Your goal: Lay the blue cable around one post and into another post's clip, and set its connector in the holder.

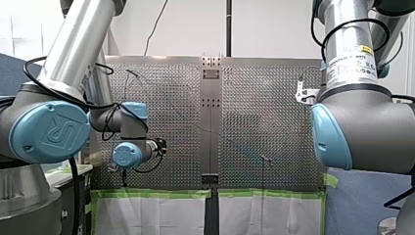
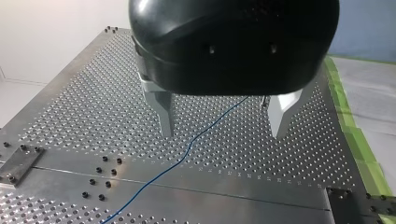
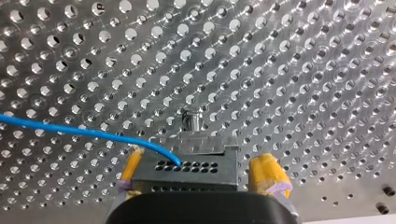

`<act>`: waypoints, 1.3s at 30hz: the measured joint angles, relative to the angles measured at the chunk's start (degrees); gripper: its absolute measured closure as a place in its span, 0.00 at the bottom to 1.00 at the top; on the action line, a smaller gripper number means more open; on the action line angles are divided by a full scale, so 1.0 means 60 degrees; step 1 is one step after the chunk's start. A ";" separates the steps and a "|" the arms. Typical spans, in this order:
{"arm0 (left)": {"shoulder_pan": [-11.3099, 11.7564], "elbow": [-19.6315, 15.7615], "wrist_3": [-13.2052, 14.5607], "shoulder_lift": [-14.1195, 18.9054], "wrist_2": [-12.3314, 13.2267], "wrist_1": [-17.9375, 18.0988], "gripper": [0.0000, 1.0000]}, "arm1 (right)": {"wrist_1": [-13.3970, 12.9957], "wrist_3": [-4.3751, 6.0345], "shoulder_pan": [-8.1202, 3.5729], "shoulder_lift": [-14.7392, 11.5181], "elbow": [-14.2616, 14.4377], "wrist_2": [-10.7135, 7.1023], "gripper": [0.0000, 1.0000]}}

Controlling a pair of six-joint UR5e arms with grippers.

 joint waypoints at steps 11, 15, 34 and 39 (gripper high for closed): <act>0.0011 -0.0001 0.0000 -0.0002 0.0000 -0.0013 0.00 | 0.0128 0.0067 0.0043 -0.0022 -0.0010 0.0034 0.00; 0.0017 -0.0004 0.0000 -0.0003 0.0000 -0.0013 0.00 | 0.0205 0.0063 0.0079 -0.0018 -0.0006 0.0038 0.00; 0.0017 -0.0002 0.0000 -0.0002 0.0000 -0.0013 0.00 | 0.0264 0.0086 0.0112 -0.0057 -0.0006 0.0036 0.00; 0.0017 -0.0002 0.0000 -0.0003 0.0000 -0.0013 0.00 | 0.0269 0.0141 0.0110 -0.0089 -0.0005 0.0044 0.00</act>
